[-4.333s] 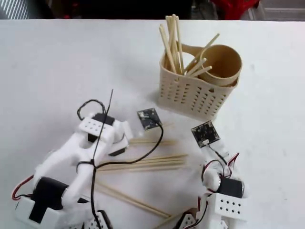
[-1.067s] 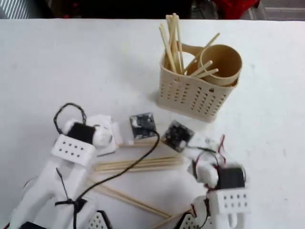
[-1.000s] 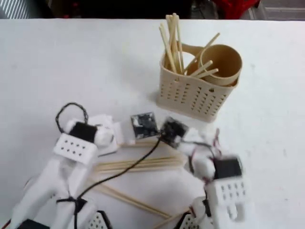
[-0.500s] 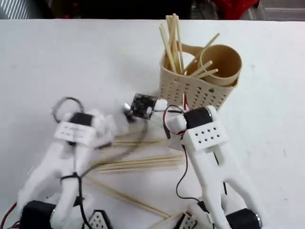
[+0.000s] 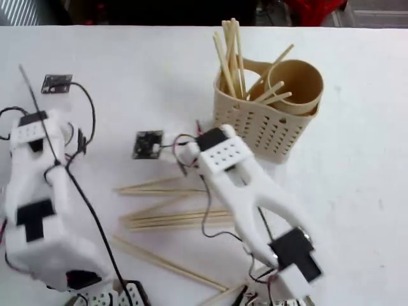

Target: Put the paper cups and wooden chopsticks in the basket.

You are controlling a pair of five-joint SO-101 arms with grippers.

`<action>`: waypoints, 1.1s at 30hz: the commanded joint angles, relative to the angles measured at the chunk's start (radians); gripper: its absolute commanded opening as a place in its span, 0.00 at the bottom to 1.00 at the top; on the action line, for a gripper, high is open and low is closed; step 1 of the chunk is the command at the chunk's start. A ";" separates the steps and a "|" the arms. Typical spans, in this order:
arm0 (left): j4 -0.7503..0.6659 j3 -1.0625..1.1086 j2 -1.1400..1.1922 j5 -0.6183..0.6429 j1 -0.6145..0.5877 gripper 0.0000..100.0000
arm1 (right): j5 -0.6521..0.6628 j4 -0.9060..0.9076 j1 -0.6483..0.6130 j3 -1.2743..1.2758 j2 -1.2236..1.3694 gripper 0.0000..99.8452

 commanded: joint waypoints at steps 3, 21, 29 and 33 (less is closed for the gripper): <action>-0.002 -0.164 0.182 0.143 -0.012 0.11 | 0.018 -0.206 -0.025 -0.048 0.114 0.13; 0.005 -0.166 0.185 0.144 -0.012 0.11 | -0.141 -0.271 0.031 -0.081 0.177 0.02; 0.003 -0.166 0.186 0.146 -0.012 0.11 | -0.404 -0.054 0.113 -0.213 -0.168 0.02; 0.003 -0.166 0.188 0.146 -0.012 0.11 | -0.540 0.002 0.151 -0.319 -0.340 0.02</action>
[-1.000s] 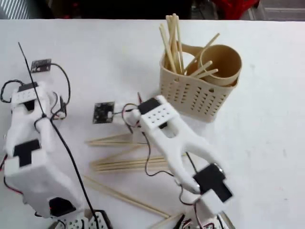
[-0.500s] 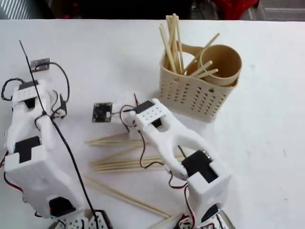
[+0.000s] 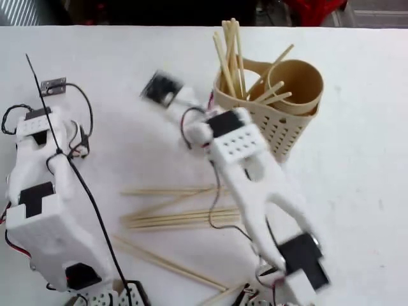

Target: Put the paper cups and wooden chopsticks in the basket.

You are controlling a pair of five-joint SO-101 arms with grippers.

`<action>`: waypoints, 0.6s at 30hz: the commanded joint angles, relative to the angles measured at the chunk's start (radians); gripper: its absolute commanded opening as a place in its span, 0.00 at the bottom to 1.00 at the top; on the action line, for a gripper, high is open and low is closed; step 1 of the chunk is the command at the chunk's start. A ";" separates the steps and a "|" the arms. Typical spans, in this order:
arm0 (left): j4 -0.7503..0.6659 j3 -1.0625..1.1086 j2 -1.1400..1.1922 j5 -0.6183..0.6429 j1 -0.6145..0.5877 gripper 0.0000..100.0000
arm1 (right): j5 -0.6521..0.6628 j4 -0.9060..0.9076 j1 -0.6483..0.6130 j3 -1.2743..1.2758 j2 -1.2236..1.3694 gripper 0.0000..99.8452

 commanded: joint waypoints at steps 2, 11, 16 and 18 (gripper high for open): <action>-0.005 -0.038 0.002 0.012 -0.012 0.11 | -0.121 0.022 0.044 -0.173 -0.216 0.02; -0.005 -0.038 0.002 0.009 -0.012 0.11 | -0.275 -0.369 0.124 -0.307 -0.257 0.02; -0.005 -0.038 0.002 0.009 -0.012 0.11 | -0.279 -0.575 0.213 -0.198 -0.194 0.02; -0.005 -0.038 0.002 0.009 -0.012 0.11 | -0.279 -0.653 0.240 -0.127 -0.179 0.02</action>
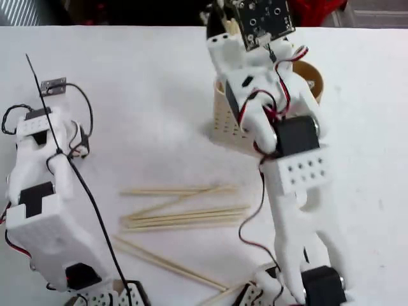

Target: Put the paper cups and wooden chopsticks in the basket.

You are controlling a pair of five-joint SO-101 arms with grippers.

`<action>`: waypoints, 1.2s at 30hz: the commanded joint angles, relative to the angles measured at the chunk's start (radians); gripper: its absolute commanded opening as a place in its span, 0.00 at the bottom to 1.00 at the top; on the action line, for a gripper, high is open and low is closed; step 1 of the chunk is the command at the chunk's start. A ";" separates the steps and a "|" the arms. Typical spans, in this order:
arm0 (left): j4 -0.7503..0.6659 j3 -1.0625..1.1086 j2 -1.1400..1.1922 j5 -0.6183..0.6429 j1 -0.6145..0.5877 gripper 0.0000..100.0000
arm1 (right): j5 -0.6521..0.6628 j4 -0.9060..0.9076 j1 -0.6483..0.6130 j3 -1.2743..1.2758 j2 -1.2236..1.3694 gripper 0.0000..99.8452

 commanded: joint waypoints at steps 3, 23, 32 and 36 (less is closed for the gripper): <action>-0.005 -0.038 0.002 0.009 -0.012 0.11 | -0.008 -0.216 0.070 0.184 0.015 0.02; -0.005 -0.038 0.004 0.009 -0.010 0.11 | 0.000 -0.326 0.097 0.554 -0.093 0.24; -0.005 -0.040 0.005 0.011 -0.007 0.11 | 0.003 -0.228 0.097 0.531 -0.311 0.13; -0.005 -0.040 0.005 0.011 -0.007 0.11 | 0.011 0.064 0.067 0.367 -0.355 0.12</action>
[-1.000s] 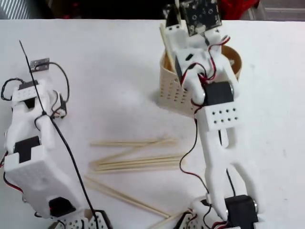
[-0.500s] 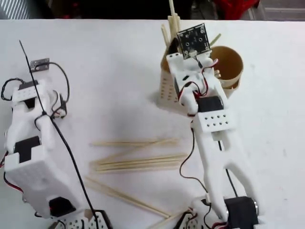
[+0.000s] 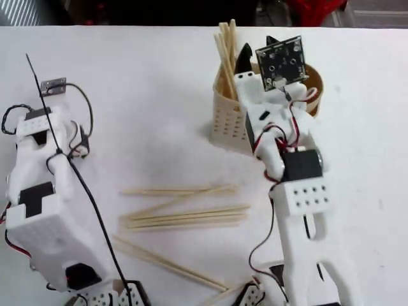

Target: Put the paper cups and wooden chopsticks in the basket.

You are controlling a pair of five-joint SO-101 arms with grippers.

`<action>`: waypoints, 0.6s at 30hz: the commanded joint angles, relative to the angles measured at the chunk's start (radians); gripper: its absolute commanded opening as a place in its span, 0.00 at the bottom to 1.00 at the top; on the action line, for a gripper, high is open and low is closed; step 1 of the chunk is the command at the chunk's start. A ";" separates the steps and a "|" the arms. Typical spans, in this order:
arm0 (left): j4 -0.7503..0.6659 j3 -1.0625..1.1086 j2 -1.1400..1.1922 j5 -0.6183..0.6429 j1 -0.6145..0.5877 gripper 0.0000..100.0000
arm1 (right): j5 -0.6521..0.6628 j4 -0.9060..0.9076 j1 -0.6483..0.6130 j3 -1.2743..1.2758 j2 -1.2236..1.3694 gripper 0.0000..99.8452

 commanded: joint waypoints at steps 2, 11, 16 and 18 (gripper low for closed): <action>-0.005 -0.038 0.002 0.011 -0.008 0.11 | 0.057 0.381 -0.067 -0.261 -0.035 0.12; -0.005 -0.038 0.002 0.011 -0.008 0.11 | 0.235 0.955 -0.291 -0.440 0.225 0.12; -0.005 -0.038 0.002 0.011 -0.008 0.11 | 0.359 0.918 -0.412 -0.295 0.392 0.12; -0.005 -0.038 0.002 0.011 -0.008 0.11 | 0.400 0.848 -0.460 -0.209 0.433 0.12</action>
